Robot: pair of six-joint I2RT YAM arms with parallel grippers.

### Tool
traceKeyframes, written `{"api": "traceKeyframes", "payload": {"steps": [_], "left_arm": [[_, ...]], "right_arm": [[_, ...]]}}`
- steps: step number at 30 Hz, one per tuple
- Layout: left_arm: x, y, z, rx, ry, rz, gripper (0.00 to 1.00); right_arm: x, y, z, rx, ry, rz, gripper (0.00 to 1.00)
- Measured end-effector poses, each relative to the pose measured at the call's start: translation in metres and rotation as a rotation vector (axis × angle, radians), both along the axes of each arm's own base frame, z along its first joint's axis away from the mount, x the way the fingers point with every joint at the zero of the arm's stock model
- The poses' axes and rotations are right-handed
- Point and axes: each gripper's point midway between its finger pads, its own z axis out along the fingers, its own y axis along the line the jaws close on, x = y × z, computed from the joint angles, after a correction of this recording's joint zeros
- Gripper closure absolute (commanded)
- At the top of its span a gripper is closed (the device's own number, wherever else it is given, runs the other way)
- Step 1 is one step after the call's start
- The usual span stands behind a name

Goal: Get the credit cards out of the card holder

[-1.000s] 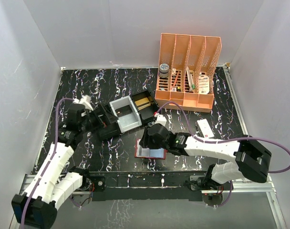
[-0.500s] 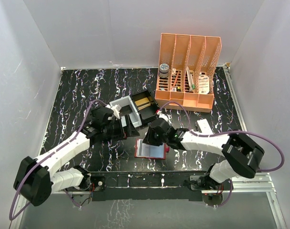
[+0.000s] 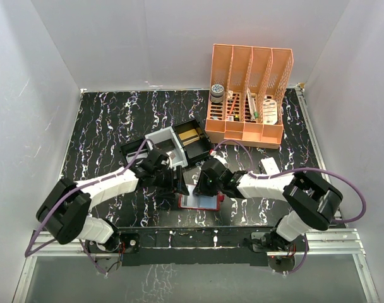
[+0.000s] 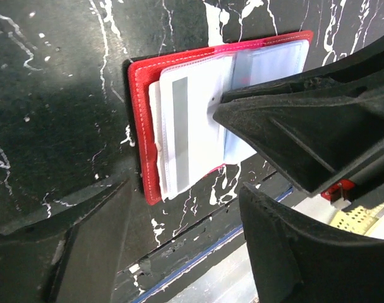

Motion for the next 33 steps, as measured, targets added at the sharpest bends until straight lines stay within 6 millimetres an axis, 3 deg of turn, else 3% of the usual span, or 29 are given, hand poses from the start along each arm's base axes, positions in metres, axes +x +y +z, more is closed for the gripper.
{"api": "traceKeyframes", "payload": {"steps": [14, 16, 20, 22, 33], "left_arm": [[-0.006, -0.015, -0.015, 0.042, 0.032, -0.055, 0.73], [-0.005, -0.017, -0.016, 0.041, 0.029, -0.057, 0.72], [-0.004, -0.012, -0.02, 0.081, 0.016, -0.045, 0.52], [-0.002, -0.01, -0.017, 0.091, -0.002, -0.034, 0.49], [0.008, -0.023, 0.0, 0.02, -0.053, -0.03, 0.65]], "right_arm": [[-0.007, -0.007, 0.002, 0.02, 0.009, 0.02, 0.85], [-0.007, -0.007, 0.002, 0.026, 0.014, 0.025, 0.84], [-0.007, -0.007, 0.008, 0.038, 0.007, 0.034, 0.83], [-0.005, -0.006, 0.013, 0.049, -0.01, 0.045, 0.82], [0.001, -0.012, 0.025, 0.089, -0.017, 0.092, 0.8]]}}
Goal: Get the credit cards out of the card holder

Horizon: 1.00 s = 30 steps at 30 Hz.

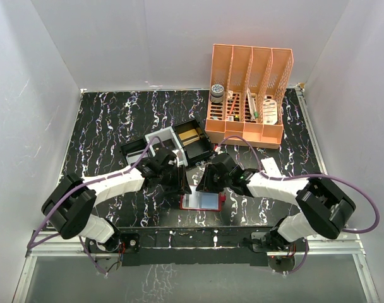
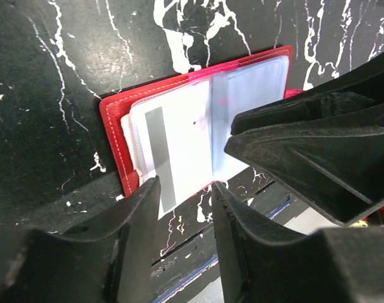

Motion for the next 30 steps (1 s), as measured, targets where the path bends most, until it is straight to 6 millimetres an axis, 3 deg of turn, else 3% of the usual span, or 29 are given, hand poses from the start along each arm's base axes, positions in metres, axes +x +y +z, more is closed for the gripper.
{"api": "traceKeyframes", "payload": {"steps": [4, 8, 13, 27, 30], "left_arm": [[0.0, -0.004, 0.002, -0.019, -0.003, -0.014, 0.68], [-0.001, -0.006, -0.004, -0.02, 0.008, -0.025, 0.71], [-0.01, 0.003, -0.027, 0.032, 0.06, -0.017, 0.72], [-0.013, 0.005, -0.028, 0.017, 0.049, -0.013, 0.77], [-0.013, 0.006, -0.028, 0.022, 0.05, -0.011, 0.77]], "right_arm": [[-0.001, -0.001, -0.004, -0.011, 0.01, 0.001, 0.81], [-0.006, -0.003, -0.024, -0.046, 0.065, 0.003, 0.82], [-0.006, -0.001, -0.024, -0.038, 0.068, 0.006, 0.8], [-0.009, 0.006, -0.024, 0.04, 0.079, 0.004, 0.84], [-0.009, 0.006, -0.024, 0.049, 0.078, 0.002, 0.91]]}}
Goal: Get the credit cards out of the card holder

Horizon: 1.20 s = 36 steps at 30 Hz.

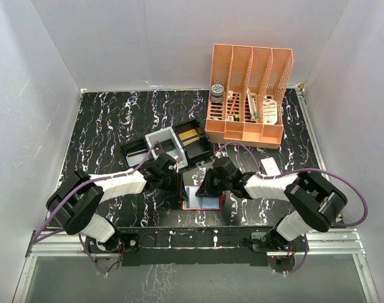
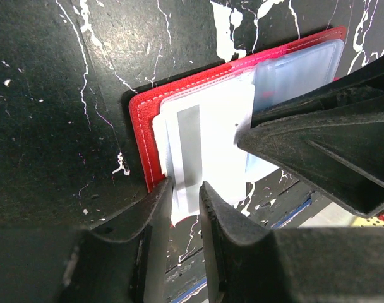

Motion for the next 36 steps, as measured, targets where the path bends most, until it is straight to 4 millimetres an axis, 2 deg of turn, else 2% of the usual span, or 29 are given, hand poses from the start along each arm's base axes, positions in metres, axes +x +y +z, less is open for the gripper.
{"api": "traceKeyframes", "payload": {"steps": [3, 8, 12, 24, 36], "left_arm": [[0.0, 0.0, 0.0, 0.002, 0.0, 0.002, 0.77], [0.0, 0.0, -0.002, 0.004, 0.007, 0.002, 0.78], [-0.001, 0.0, -0.002, 0.004, 0.013, 0.008, 0.78], [0.0, 0.001, -0.003, 0.02, 0.026, 0.018, 0.77], [0.0, 0.001, -0.002, 0.02, 0.024, 0.019, 0.76]], "right_arm": [[-0.004, -0.003, -0.001, 0.022, 0.014, 0.002, 0.95], [-0.012, -0.006, -0.001, 0.078, 0.047, 0.003, 0.93], [-0.016, -0.006, -0.001, 0.112, 0.064, 0.012, 1.0], [-0.019, -0.005, 0.004, 0.167, 0.085, 0.028, 1.0], [-0.021, -0.015, 0.007, 0.204, 0.103, 0.065, 1.0]]}}
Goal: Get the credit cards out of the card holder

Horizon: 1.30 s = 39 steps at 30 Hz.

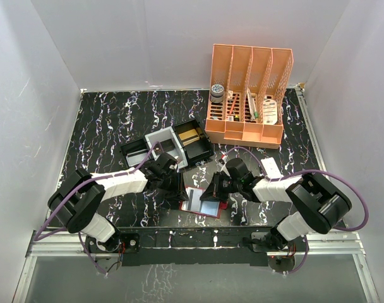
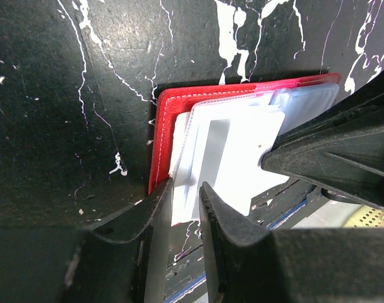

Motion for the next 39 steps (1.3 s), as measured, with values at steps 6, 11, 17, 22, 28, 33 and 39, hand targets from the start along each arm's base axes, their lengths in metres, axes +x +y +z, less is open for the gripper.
{"api": "traceKeyframes", "payload": {"steps": [6, 11, 17, 22, 28, 33, 39], "left_arm": [[0.0, 0.0, 0.0, -0.001, -0.001, -0.002, 0.76], [-0.002, 0.004, 0.002, 0.012, -0.004, 0.004, 0.76], [-0.005, 0.019, 0.004, 0.057, -0.025, 0.031, 0.76], [-0.011, 0.036, 0.005, 0.082, -0.051, 0.07, 0.74], [-0.015, 0.044, 0.014, 0.056, -0.088, 0.105, 0.67], [-0.006, 0.034, 0.033, 0.006, -0.142, 0.084, 0.65], [0.004, 0.007, 0.036, -0.055, -0.132, 0.01, 0.66]], "right_arm": [[-0.001, -0.002, -0.002, -0.01, 0.003, 0.004, 1.0], [-0.003, -0.003, -0.007, -0.023, 0.018, 0.007, 1.0], [0.002, 0.004, -0.01, -0.029, 0.022, 0.039, 1.0], [0.007, 0.009, -0.011, -0.034, 0.017, 0.069, 1.0], [0.01, 0.015, -0.01, -0.04, 0.005, 0.118, 1.0], [0.009, 0.017, -0.01, -0.05, -0.005, 0.148, 1.0], [0.007, 0.021, -0.011, -0.049, -0.005, 0.17, 1.0]]}}
